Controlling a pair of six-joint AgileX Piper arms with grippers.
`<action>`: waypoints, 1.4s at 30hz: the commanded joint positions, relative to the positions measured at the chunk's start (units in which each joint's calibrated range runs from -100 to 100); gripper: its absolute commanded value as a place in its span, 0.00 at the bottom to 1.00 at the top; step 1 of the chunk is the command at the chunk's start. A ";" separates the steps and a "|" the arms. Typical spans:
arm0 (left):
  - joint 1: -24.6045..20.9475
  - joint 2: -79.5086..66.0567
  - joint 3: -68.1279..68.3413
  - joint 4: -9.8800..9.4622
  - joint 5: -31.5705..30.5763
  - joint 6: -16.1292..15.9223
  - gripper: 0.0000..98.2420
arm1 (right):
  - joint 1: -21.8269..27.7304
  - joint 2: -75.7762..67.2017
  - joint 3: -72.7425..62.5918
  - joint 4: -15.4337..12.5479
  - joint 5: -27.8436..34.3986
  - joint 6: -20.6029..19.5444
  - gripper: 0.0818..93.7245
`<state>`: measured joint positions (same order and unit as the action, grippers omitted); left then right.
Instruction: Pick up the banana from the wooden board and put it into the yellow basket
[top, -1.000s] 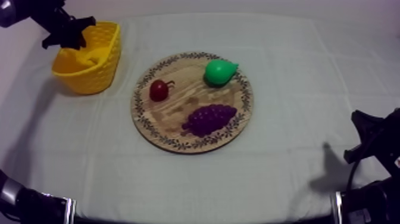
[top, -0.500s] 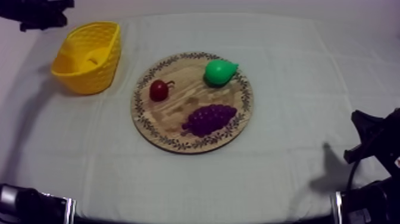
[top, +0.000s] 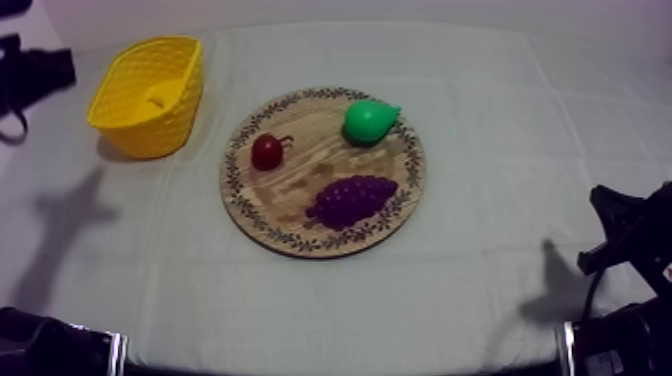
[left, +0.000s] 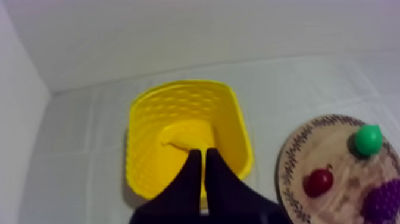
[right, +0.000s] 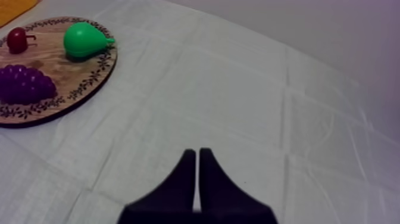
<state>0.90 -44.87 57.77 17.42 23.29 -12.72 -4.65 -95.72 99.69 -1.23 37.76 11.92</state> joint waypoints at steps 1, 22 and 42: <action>1.59 -15.91 20.21 -0.17 -3.43 5.02 0.00 | -0.02 -0.03 -0.03 -0.01 -0.02 -0.02 0.00; 0.54 -49.47 41.41 -19.20 10.10 20.07 0.00 | -0.02 -0.03 -0.03 -0.01 -0.02 0.00 0.00; 7.23 -55.12 41.20 -19.34 12.19 34.45 0.00 | -0.02 -0.03 -0.03 -0.01 -0.02 -0.02 0.00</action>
<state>7.04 -100.00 98.76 -1.93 36.75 16.36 -4.65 -95.72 99.69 -1.23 37.76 11.90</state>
